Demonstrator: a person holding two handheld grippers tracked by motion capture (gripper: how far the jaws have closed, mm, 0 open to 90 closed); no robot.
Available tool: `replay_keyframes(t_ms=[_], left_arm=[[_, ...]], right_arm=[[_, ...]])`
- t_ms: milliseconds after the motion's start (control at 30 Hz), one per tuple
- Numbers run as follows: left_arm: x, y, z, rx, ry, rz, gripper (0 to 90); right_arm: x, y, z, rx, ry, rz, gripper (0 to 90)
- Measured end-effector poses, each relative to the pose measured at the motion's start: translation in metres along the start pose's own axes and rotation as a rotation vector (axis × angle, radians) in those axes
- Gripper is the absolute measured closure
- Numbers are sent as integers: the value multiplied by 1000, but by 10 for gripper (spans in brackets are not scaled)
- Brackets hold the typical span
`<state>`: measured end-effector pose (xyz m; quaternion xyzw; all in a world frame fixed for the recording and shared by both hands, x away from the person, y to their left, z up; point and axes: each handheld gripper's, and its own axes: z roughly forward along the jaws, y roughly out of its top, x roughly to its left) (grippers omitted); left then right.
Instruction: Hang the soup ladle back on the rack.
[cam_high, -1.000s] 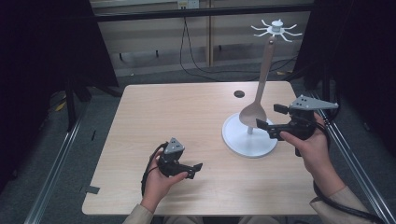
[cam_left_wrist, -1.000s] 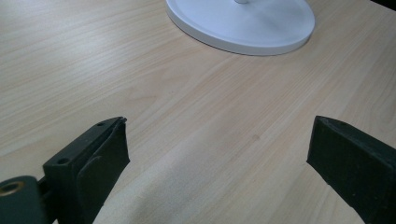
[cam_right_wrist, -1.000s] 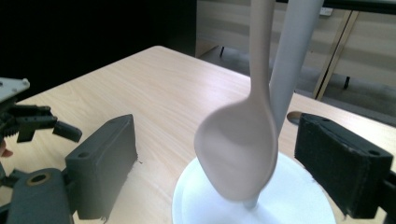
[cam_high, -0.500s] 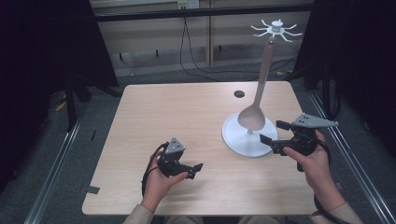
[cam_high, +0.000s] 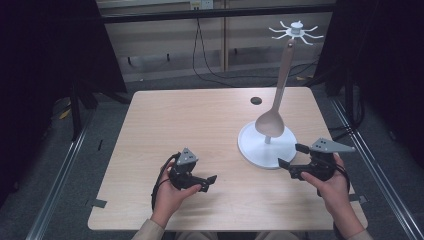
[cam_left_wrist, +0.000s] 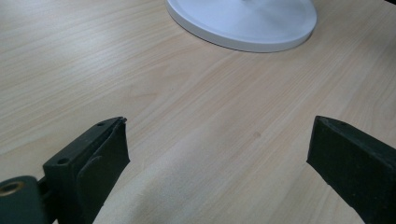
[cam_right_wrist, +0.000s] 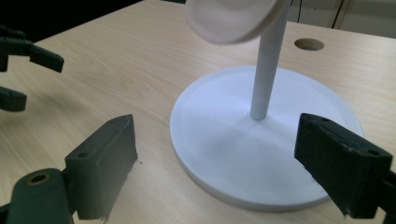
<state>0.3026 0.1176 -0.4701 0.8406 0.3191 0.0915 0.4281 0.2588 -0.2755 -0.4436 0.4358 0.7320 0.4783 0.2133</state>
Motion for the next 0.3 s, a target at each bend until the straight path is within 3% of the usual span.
replay_keyframes(t_ms=[100, 300], left_arm=[[0, 0, 0, -2, -1, 1, 50], [0, 1, 1, -6, -2, -4, 50]], right_arm=[[-1, -8, 3, 23, 0, -3, 126], [0, -10, 1, 7, -9, -7, 136]])
